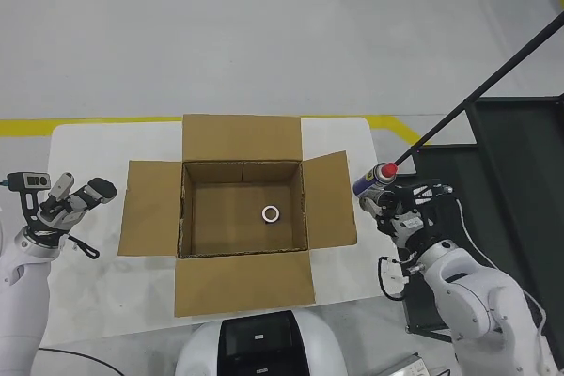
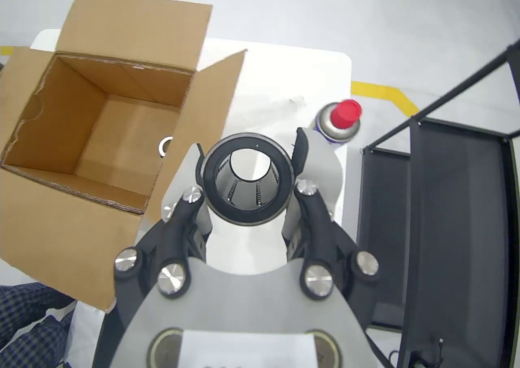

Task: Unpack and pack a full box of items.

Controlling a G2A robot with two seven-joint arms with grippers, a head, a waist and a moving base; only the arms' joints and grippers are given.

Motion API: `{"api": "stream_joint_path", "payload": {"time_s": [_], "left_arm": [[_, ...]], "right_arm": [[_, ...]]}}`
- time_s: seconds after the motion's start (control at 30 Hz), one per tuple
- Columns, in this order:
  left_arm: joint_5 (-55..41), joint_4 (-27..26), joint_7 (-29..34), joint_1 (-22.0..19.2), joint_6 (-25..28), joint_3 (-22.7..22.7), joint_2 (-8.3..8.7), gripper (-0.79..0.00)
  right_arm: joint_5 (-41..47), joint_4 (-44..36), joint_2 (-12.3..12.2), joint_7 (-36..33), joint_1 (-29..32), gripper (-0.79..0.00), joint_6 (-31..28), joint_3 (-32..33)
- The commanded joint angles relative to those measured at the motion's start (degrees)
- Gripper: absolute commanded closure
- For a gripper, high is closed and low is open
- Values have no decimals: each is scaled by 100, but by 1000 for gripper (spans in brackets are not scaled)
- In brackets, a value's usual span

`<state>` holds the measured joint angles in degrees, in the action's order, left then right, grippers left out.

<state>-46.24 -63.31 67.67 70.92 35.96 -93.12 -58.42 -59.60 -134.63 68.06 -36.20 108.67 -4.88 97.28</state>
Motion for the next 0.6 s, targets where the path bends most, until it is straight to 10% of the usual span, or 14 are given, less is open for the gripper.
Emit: {"api": "stream_joint_path", "payload": {"time_s": [0.0, 0.33, 0.57], "left_arm": [[0, 0, 0, 0, 0, 0, 0, -785], [0, 0, 0, 0, 0, 0, 0, -785], [0, 0, 0, 0, 0, 0, 0, -785]], "right_arm": [[-200, -2, -2, -154, -263, 0, -77, -451], [-785, 211, 93, -1397, -1666, 0, 349, -2450], [-795, 293, 103, -1440, -1765, 0, 395, -2523]]}}
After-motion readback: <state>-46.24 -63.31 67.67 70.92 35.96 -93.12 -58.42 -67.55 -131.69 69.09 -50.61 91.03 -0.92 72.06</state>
